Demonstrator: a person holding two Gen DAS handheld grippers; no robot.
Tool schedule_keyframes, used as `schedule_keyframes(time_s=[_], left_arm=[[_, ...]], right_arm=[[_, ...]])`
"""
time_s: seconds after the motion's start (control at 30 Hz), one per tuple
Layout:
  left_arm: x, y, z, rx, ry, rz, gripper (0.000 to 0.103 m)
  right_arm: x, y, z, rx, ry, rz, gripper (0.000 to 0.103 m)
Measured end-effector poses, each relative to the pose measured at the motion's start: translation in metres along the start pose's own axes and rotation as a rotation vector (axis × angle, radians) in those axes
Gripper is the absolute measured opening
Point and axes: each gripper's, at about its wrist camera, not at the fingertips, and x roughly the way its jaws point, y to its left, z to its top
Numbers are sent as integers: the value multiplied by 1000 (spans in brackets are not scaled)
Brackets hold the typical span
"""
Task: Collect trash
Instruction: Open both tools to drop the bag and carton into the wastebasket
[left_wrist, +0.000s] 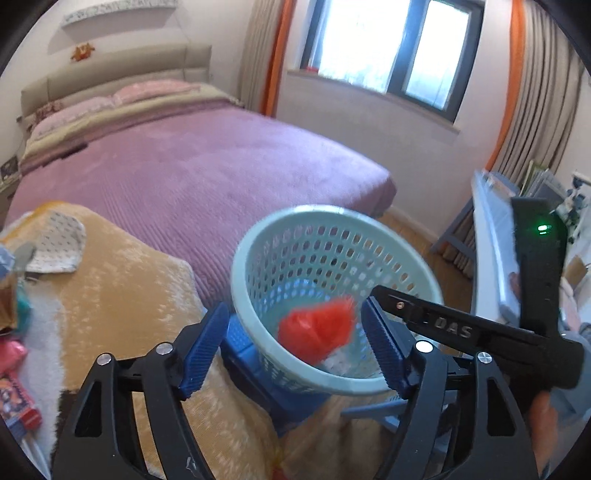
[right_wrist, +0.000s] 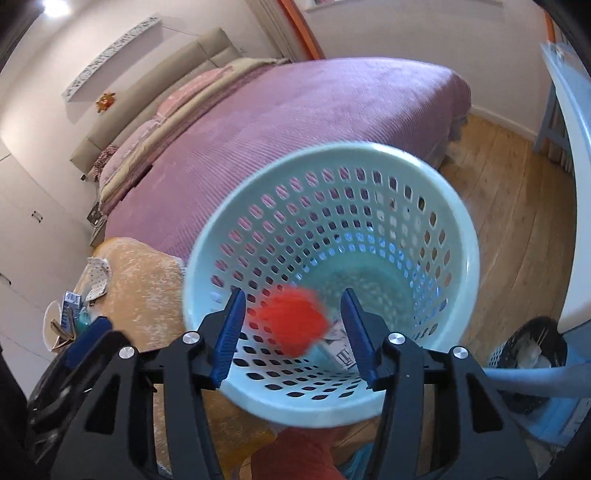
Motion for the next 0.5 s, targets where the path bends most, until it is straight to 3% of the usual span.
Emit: schedule_keyframes(time_s=[0.2,0.5], left_arm=[[-59,5,-3,-18,-122,3,75],[-146,39,-20,-71,-273,90,75]], right_arm=[[-28,27,-8,-75,-70,50,50],[-65,105,-37,-263,-174,150,50]])
